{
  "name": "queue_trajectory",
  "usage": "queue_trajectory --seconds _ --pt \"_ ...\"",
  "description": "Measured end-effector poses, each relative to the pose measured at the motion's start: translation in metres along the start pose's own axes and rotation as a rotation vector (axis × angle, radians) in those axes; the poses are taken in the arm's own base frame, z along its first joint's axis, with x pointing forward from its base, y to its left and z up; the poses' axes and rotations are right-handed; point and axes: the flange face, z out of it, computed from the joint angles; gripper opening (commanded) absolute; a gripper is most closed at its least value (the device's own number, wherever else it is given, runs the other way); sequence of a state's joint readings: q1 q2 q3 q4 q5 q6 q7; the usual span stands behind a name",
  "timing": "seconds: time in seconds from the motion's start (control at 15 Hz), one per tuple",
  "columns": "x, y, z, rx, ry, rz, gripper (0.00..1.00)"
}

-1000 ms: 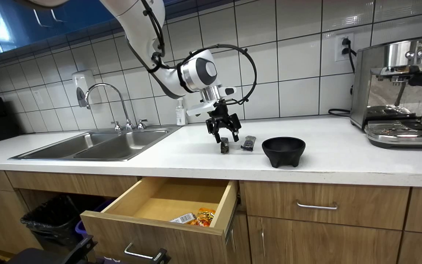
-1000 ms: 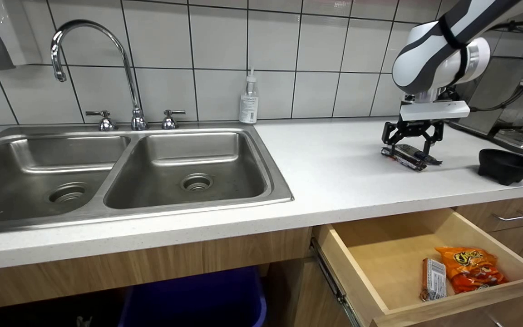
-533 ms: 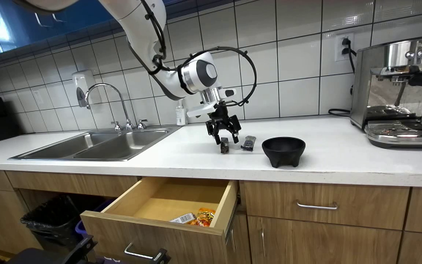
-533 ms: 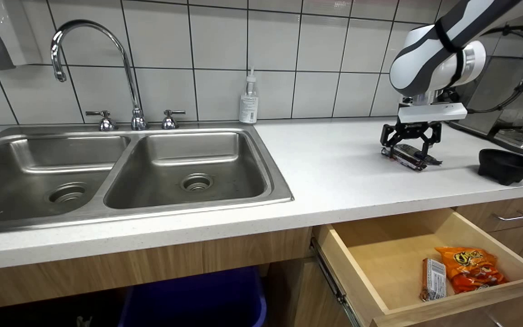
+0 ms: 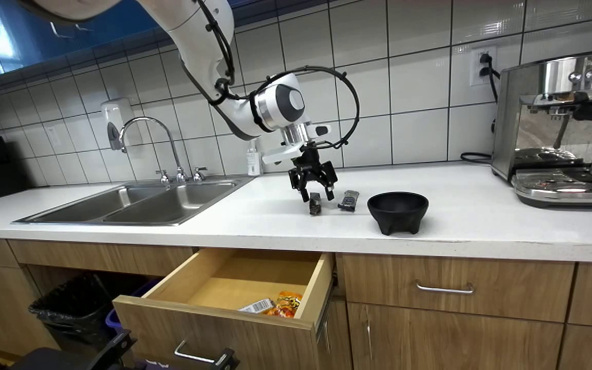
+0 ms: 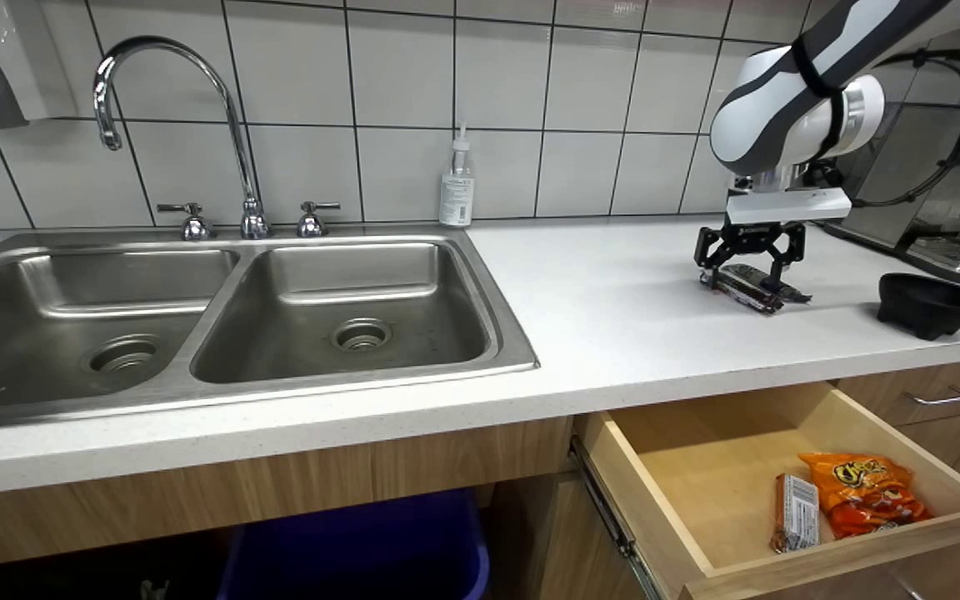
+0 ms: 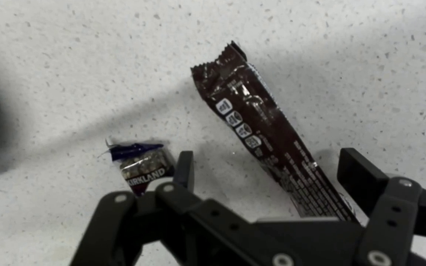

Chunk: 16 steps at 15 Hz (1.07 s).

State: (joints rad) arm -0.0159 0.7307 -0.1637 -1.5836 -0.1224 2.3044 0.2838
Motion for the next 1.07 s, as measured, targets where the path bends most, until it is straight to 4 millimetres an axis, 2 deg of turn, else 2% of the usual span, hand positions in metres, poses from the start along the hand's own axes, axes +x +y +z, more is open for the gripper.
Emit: queue_trajectory --seconds 0.73,0.8,0.87,1.07 --pt "0.0070 0.0046 0.0000 0.063 -0.042 0.014 1.00" --pt "0.0075 0.0050 0.0005 0.065 -0.045 0.016 0.75" --pt "0.0082 0.0053 0.0010 0.065 -0.047 0.017 0.72" --pt "0.0102 0.0051 0.0030 0.063 -0.055 0.018 0.49"
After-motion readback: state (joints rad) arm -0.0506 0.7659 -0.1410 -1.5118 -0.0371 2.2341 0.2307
